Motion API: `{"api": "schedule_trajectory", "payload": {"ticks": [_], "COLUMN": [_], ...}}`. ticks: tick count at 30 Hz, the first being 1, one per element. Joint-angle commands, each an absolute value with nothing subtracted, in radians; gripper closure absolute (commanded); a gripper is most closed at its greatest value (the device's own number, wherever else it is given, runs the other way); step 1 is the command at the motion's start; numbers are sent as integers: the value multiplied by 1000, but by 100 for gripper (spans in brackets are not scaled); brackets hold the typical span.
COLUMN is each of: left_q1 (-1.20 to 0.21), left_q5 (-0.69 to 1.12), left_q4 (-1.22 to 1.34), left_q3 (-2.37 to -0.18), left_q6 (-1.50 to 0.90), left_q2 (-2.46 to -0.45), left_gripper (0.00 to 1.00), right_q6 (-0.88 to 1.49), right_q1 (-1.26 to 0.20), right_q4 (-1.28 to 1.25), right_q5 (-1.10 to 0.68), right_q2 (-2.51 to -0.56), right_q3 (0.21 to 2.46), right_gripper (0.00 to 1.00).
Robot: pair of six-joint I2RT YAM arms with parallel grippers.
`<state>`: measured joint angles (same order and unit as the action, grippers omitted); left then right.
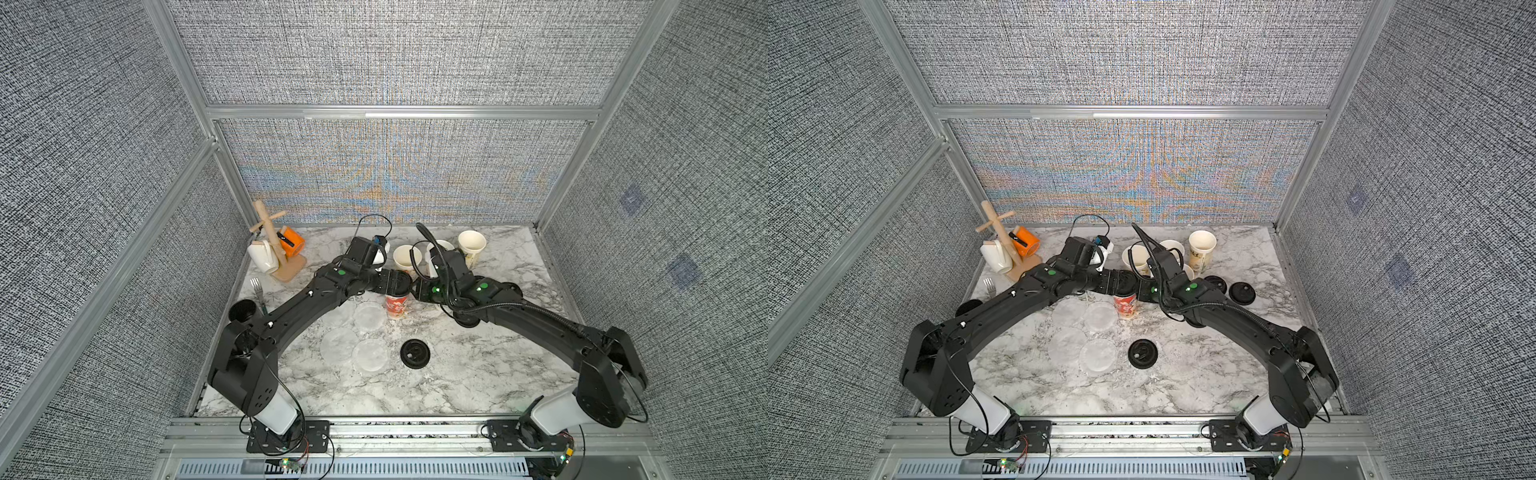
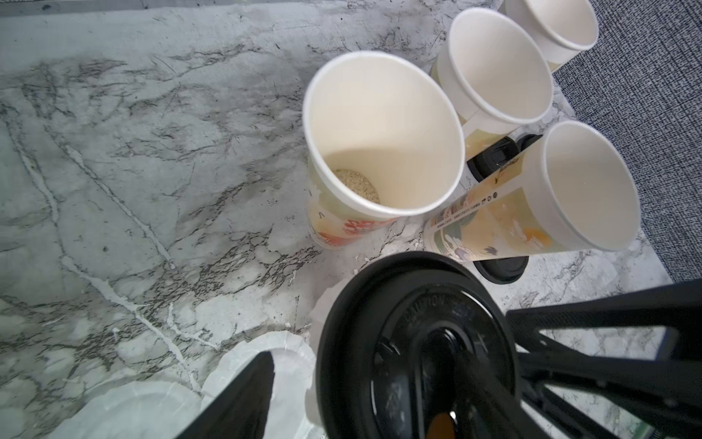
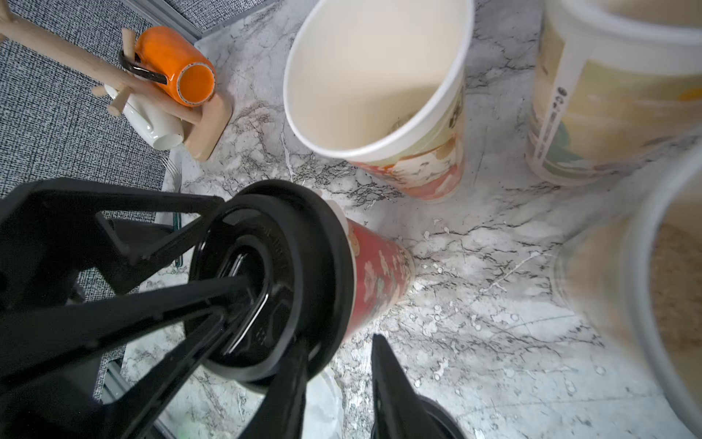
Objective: Put the leak-proof paper on the milk tea cups
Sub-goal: Secure the cup lid on the cup.
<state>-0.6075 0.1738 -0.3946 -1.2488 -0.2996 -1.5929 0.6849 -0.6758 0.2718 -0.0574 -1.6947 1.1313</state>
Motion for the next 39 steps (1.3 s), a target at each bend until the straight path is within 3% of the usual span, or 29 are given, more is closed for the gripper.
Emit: {"api": "schedule_trajectory", "payload": {"ticks": [1,13,19,28,39], "left_q1": [-614,-614,-614,-614,-612], "left_q5": [204,198,190,170,143], "left_q4": [-556,-561,-572,-584,-626], "left_q3": [-1232,-1223,-1250,-1274,-1382], "left_q6": [-277,-278,-273,-270,-251], "left_q2": [-1604,-1594,-1597,-1606,-1627], "left_gripper": [24,24,24,24,20], "right_q6": [674,638,562,463,399], "right_q1": [-686,-687,-686,-688,-704], "right_q4": [504,532,510,470,339], "right_q5": [-26,-17,-20,-75,-104], "right_q2": [-1729,-1689,-1658,-1619,-1554], "right_q3": [1092,1165,1264,1269,1114], "right_gripper": [70,69,64,50,22]}}
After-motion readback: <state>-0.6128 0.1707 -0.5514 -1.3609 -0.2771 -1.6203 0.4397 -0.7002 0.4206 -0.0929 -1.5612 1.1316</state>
